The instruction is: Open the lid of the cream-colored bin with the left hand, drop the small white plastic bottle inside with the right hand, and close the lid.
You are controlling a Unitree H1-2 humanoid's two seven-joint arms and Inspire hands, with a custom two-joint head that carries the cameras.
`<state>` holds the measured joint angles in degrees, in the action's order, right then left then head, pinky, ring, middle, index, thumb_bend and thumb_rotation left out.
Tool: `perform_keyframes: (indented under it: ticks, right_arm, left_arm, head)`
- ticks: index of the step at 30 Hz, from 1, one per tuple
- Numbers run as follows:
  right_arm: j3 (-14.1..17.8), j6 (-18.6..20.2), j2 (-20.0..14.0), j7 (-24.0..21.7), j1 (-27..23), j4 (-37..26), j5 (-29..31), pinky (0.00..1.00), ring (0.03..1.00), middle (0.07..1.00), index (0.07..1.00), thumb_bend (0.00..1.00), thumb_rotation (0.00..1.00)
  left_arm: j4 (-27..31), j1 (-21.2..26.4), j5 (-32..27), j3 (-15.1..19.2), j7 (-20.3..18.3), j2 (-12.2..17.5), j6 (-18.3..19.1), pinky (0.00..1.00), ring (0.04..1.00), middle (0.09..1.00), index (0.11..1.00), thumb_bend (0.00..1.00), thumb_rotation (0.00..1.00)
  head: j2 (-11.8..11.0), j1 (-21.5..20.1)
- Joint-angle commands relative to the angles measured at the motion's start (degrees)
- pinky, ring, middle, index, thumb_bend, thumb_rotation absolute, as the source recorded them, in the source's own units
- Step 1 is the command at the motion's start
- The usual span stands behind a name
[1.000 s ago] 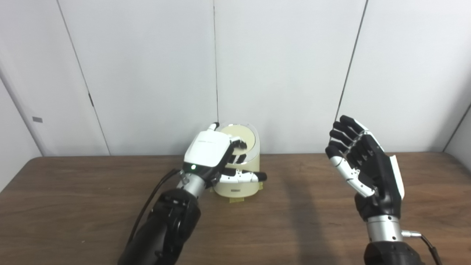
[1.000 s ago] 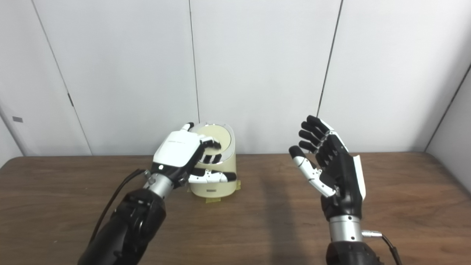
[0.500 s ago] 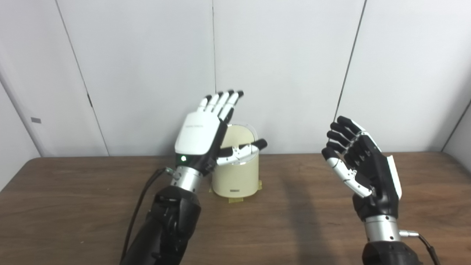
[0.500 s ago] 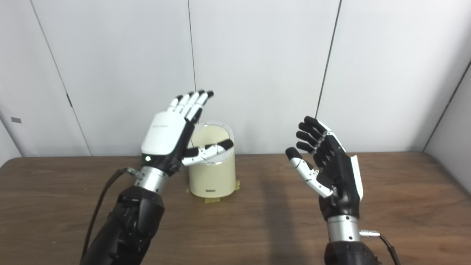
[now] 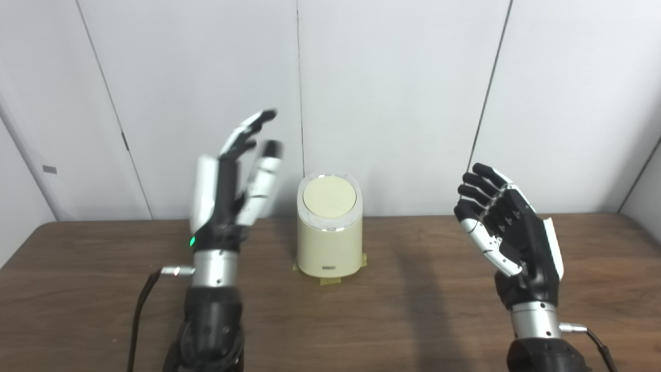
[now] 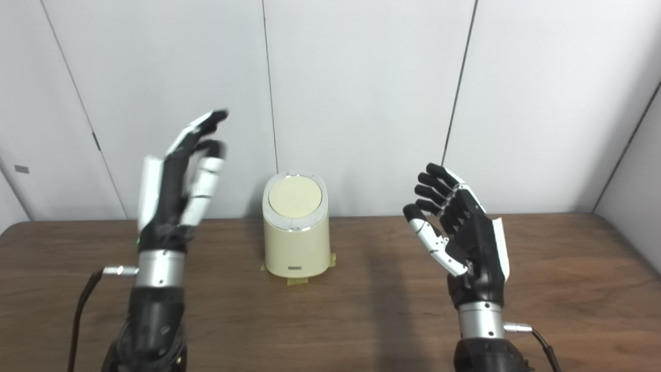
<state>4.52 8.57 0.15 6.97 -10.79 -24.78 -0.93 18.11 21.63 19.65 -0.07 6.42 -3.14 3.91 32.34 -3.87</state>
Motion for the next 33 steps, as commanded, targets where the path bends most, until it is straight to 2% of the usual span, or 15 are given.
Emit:
perform_keyframes:
  ticks: [1,4,7,11,17,26,33]
  right_arm:
    - [0.1,-3.2,0.1,0.1,-1.8,-0.7,-0.3,0.68,0.736,0.745,0.742,0.27,0.37]
    - [0.3,-4.0,0.0,-0.1,-1.8,-0.5,0.0,0.68,0.735,0.739,0.732,0.31,0.48]
    - [0.4,-4.2,0.0,-0.2,-1.8,-0.4,0.0,0.68,0.735,0.737,0.728,0.33,0.51]
    - [0.4,-4.0,-0.3,-0.2,-1.8,-0.5,-0.6,0.68,0.736,0.744,0.735,0.31,0.5]
    - [0.5,-3.0,-0.4,-0.3,-1.7,-0.7,-0.7,0.69,0.739,0.755,0.75,0.29,0.49]
    - [0.3,-3.8,-0.2,-0.3,-1.5,0.1,-1.1,0.68,0.739,0.749,0.741,0.27,0.44]
    - [0.8,-3.7,-0.5,-0.3,-1.5,-0.3,-0.4,0.66,0.722,0.74,0.737,0.27,0.43]
  left_arm:
    - [2.5,0.9,-6.8,1.5,-0.3,-0.2,-2.7,0.71,0.784,0.798,0.785,0.19,0.69]
    - [4.5,-1.5,-11.5,3.4,0.1,-0.9,-2.1,0.71,0.776,0.788,0.771,0.23,0.67]
    - [6.2,-3.6,-14.4,4.5,0.6,-1.4,-1.9,0.7,0.771,0.783,0.766,0.24,0.68]
    - [8.0,-6.9,-15.8,5.1,0.9,-1.5,-1.8,0.71,0.78,0.788,0.767,0.25,0.68]
    - [7.4,-9.9,-16.8,5.5,1.7,-2.4,-2.3,0.69,0.761,0.763,0.743,0.27,0.6]
    - [5.5,-11.2,-17.4,5.9,1.8,-1.3,-4.6,0.71,0.762,0.764,0.739,0.29,0.57]
    - [5.7,-12.5,-15.5,4.2,0.9,-0.2,-5.6,0.73,0.776,0.774,0.749,0.28,0.58]
  head:
    - [0.1,0.0]
    - [0.3,0.4]
    - [0.2,0.6]
    - [0.2,0.8]
    - [0.1,1.1]
    - [-0.1,1.0]
    - [-0.1,1.3]
